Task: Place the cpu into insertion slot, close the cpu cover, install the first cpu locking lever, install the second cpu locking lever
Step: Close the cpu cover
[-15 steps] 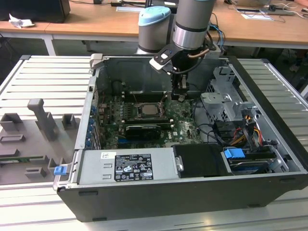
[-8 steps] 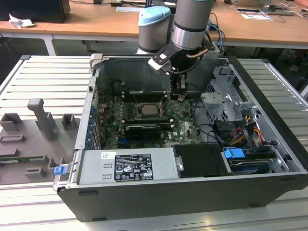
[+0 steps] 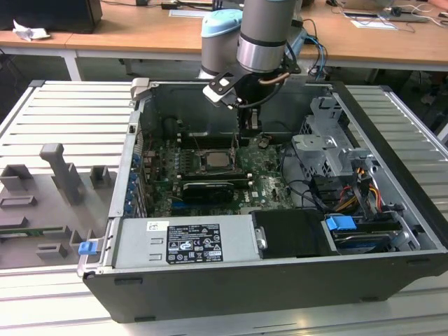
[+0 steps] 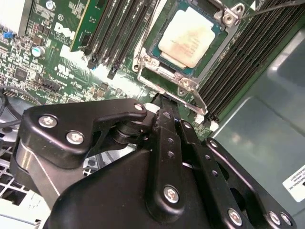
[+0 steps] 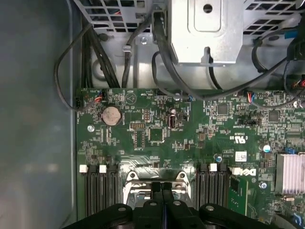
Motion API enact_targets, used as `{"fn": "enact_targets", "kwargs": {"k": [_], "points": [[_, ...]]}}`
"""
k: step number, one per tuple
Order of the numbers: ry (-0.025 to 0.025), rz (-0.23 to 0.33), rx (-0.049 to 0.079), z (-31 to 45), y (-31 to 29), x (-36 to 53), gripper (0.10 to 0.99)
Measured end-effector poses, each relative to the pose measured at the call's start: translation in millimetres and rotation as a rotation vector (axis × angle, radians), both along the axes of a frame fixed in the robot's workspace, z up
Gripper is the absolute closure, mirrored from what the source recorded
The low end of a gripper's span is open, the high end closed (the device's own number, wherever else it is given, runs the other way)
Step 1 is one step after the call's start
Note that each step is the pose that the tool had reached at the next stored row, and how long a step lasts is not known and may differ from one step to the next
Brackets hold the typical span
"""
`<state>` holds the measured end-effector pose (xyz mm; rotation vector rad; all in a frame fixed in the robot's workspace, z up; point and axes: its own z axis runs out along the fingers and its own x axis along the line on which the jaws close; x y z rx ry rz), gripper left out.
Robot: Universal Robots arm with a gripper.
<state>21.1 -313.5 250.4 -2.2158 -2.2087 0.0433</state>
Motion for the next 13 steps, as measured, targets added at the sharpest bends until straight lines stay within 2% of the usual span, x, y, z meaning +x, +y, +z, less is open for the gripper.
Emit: {"fn": "enact_targets", "kwargs": {"k": [13], "points": [[0.0007, 0.000, 0.000, -2.9, 0.1, -23.1, 0.980]]}}
